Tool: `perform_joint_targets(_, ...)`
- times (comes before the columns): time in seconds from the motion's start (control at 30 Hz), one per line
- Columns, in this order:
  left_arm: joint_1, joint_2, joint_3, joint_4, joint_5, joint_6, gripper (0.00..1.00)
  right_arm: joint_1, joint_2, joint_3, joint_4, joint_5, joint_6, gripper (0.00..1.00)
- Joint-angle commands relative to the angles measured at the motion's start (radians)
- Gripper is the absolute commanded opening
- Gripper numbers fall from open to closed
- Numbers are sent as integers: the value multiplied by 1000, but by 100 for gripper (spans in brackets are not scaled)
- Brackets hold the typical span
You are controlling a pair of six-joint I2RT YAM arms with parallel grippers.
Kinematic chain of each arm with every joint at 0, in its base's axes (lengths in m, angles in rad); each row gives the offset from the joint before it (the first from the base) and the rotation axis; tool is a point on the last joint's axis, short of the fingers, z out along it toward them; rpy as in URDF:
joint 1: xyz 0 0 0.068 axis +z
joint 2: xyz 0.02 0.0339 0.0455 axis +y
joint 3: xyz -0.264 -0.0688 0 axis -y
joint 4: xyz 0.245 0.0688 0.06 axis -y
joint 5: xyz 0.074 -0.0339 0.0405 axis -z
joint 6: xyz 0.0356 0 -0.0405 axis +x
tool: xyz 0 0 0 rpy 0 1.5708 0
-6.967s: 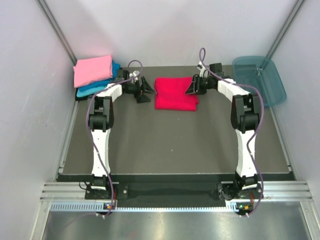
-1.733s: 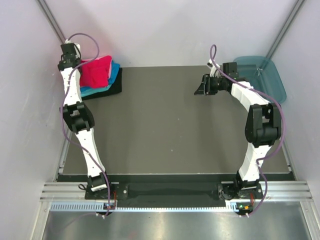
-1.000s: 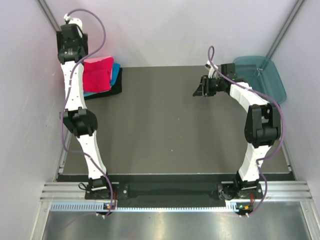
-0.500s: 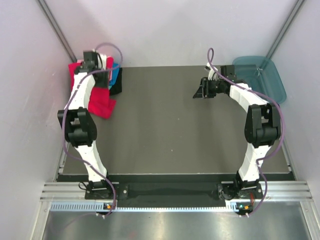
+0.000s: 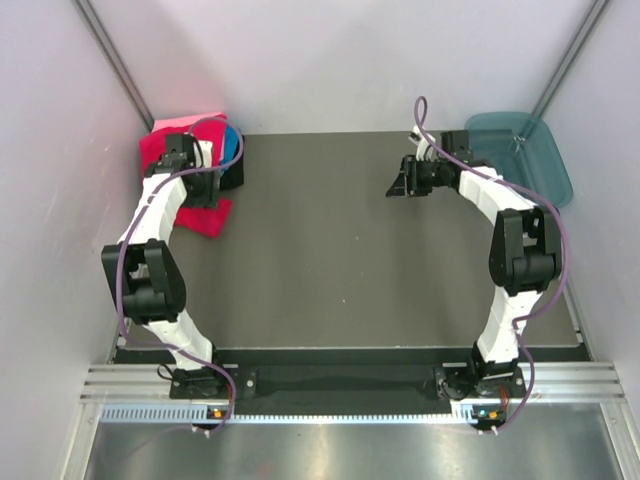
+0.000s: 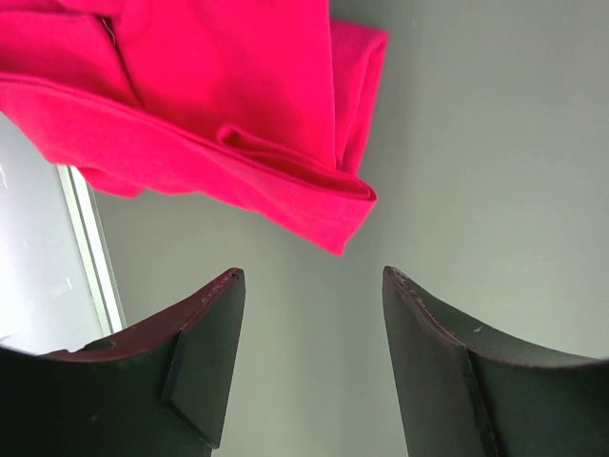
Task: Fold and stack the t-shirts
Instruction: Fold the tshirt
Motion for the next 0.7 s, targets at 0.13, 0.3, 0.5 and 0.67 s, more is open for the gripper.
perform_joint_targets(0.13, 1, 4, 2, 59, -7, -15, 65, 24, -24, 15, 24, -22, -31, 43)
perform_joint_targets(0.3, 3, 35, 19, 73, -16, -24, 66, 31, -20, 42, 22, -29, -28, 43)
perform_joint_targets(0.5, -7, 140, 79, 63, -57, -37, 66, 36, 0, 67, 21, -39, -21, 43)
perform_joint_targets(0.67, -20, 194, 115, 53, -99, -34, 64, 33, -6, 59, 18, -39, -31, 43)
